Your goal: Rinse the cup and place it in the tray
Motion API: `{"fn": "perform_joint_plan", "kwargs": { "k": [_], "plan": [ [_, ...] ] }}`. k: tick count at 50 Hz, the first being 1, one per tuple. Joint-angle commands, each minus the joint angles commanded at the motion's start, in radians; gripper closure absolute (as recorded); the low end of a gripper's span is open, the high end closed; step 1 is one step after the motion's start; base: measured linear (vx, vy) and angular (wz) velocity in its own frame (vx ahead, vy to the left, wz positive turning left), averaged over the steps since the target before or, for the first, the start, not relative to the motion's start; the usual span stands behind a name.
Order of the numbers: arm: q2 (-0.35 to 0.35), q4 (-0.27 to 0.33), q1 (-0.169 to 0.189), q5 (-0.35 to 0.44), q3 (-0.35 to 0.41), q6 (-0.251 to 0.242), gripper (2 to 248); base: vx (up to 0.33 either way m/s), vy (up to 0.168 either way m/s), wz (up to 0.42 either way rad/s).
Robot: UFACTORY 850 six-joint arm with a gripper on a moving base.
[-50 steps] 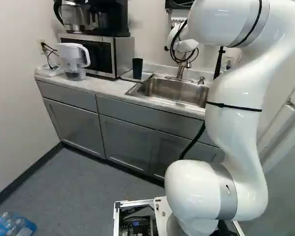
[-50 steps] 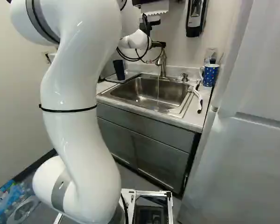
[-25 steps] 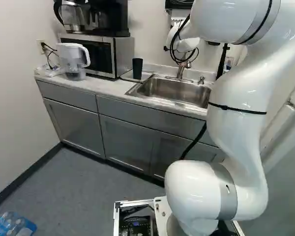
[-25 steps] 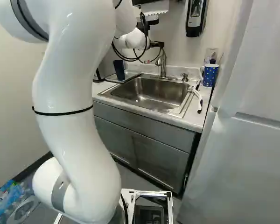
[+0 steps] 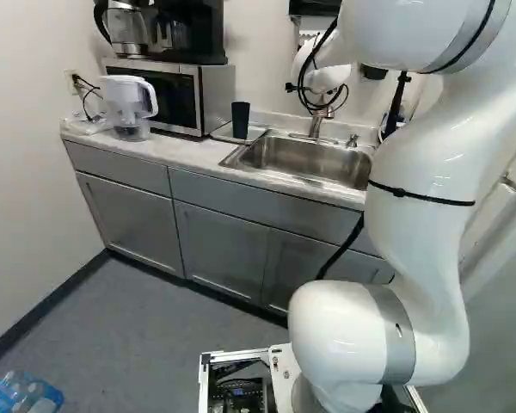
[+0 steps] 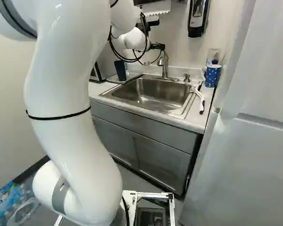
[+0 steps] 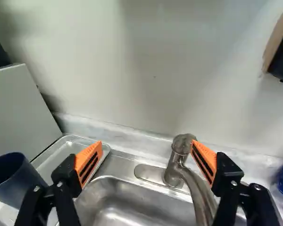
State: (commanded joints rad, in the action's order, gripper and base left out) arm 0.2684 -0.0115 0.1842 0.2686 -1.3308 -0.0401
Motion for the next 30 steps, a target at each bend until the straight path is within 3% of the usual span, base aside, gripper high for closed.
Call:
{"fn": "perform_joint_plan", "kwargs": {
  "k": [30],
  "plan": [
    [-0.047, 0.000, 0.024, 0.000, 0.053, 0.000, 3, 0.000, 0.000, 0.000]
  ]
}}
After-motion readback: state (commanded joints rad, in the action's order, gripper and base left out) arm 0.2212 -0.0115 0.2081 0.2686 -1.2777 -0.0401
